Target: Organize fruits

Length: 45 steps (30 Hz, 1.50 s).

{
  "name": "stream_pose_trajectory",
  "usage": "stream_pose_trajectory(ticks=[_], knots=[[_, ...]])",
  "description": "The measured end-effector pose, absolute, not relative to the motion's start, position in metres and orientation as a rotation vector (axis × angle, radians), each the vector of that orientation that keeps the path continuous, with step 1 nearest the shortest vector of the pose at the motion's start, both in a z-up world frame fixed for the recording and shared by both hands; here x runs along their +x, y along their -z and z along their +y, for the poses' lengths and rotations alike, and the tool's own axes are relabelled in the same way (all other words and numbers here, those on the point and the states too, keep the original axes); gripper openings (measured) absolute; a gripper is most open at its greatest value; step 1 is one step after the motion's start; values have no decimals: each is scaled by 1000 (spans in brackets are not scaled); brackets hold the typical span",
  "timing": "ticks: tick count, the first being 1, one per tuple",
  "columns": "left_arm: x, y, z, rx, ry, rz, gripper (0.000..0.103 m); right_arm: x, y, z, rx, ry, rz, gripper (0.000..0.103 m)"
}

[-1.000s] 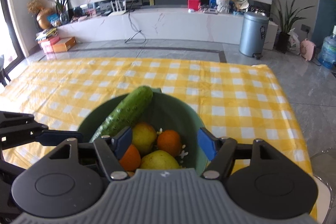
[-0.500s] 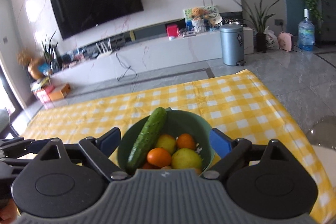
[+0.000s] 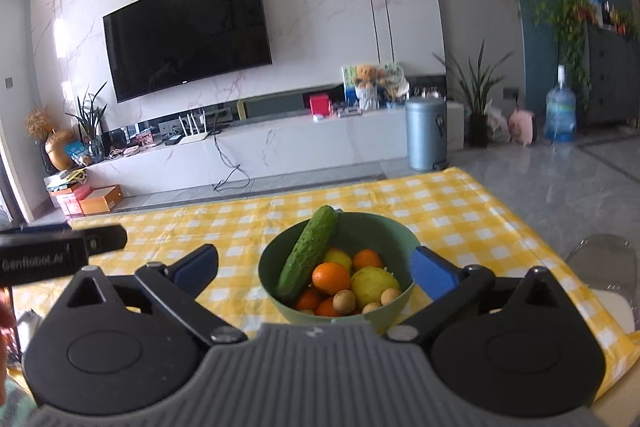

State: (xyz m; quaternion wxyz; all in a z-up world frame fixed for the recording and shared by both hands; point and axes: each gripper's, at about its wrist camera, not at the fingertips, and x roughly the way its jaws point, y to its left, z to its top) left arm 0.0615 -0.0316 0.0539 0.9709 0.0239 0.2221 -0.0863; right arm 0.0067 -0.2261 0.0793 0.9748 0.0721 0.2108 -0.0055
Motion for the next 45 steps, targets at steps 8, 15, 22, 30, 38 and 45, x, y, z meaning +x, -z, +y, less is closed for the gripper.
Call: stream_pose_trajectory(ticks=[8, 15, 22, 30, 38, 45], knots=[[54, -34, -34, 102, 175, 474, 91, -10, -62, -209, 102, 12, 420, 99], [55, -13, -32, 105, 167, 543, 91, -12, -41, -207, 40, 38, 431, 99], [60, 5, -34, 126, 165, 608, 91, -7, -30, -211, 72, 43, 434, 99], [63, 14, -31, 118, 159, 654, 91, 1, -23, -209, 70, 45, 468, 99], [63, 13, -29, 116, 156, 663, 91, 1, -22, -210, 72, 51, 470, 99], [63, 12, -30, 108, 156, 664, 91, 0, -22, -209, 65, 56, 472, 99]])
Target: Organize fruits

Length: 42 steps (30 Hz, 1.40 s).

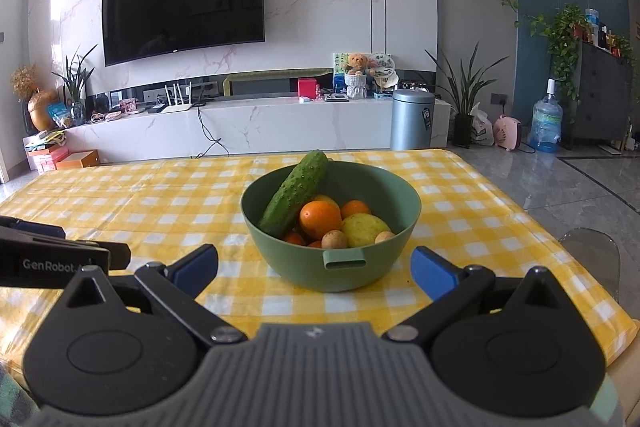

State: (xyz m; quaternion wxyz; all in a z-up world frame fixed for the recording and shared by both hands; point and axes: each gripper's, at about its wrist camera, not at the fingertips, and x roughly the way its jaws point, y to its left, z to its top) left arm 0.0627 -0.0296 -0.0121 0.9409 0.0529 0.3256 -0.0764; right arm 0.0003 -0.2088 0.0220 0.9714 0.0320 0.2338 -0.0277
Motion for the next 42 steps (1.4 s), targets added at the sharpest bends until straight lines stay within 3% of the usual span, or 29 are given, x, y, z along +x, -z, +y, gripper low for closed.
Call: stream_pose_trajectory(ticks=[42], knots=[[62, 6, -25, 74, 141, 682, 91, 0, -21, -206, 46, 60, 476, 99]])
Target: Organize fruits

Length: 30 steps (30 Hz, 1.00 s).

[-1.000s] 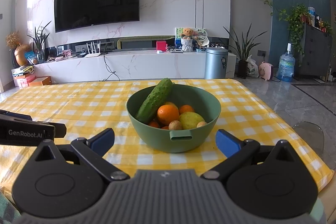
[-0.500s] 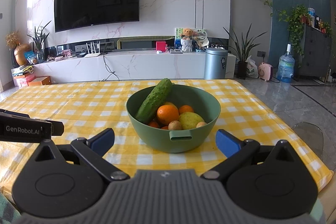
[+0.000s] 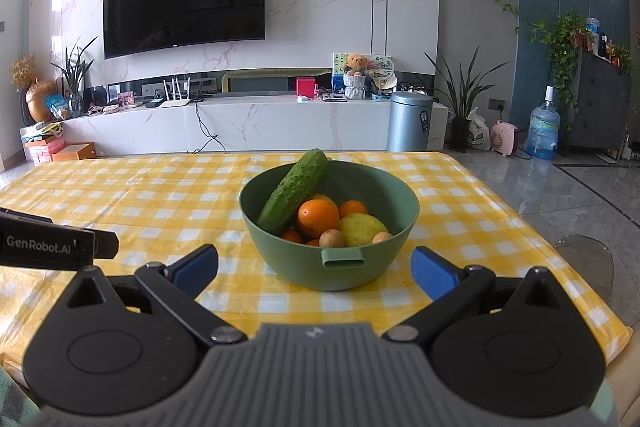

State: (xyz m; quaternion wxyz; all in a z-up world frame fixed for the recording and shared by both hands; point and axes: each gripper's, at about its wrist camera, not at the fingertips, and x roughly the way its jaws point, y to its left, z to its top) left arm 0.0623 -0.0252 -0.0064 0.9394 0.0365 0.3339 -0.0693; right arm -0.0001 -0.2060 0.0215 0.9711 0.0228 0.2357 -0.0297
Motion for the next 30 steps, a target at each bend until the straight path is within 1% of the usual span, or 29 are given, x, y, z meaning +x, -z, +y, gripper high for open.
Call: stream_pose_trajectory(ticks=[30], knots=[[61, 4, -24, 67, 142, 682, 91, 0, -21, -206, 43, 61, 477, 99]])
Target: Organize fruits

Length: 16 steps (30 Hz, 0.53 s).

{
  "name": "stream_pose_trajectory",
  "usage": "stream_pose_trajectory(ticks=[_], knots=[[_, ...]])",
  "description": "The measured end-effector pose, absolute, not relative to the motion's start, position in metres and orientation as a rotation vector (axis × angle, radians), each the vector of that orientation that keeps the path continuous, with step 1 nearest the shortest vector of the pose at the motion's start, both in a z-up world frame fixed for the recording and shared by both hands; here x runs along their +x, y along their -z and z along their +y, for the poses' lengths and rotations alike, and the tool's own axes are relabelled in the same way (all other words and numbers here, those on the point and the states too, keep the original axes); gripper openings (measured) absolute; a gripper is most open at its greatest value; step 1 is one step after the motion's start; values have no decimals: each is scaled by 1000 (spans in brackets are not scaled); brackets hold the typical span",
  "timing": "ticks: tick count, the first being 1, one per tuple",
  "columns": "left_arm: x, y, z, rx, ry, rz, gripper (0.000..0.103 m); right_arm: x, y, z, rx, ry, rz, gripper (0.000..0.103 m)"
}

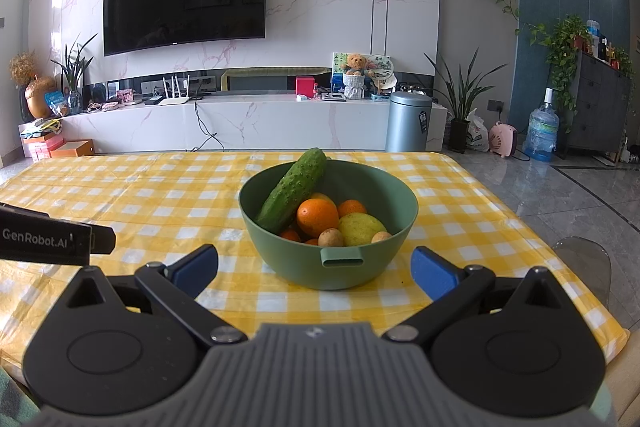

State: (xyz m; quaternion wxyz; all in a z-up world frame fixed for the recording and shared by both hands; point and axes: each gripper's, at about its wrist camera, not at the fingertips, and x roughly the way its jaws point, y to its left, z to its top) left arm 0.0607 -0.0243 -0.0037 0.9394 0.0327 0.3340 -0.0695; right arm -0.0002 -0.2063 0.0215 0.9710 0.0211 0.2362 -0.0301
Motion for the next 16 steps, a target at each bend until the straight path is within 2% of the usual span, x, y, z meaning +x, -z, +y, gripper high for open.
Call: stream_pose_trajectory(ticks=[16], knots=[[60, 2, -24, 60, 141, 682, 91, 0, -22, -206, 41, 61, 478, 99]])
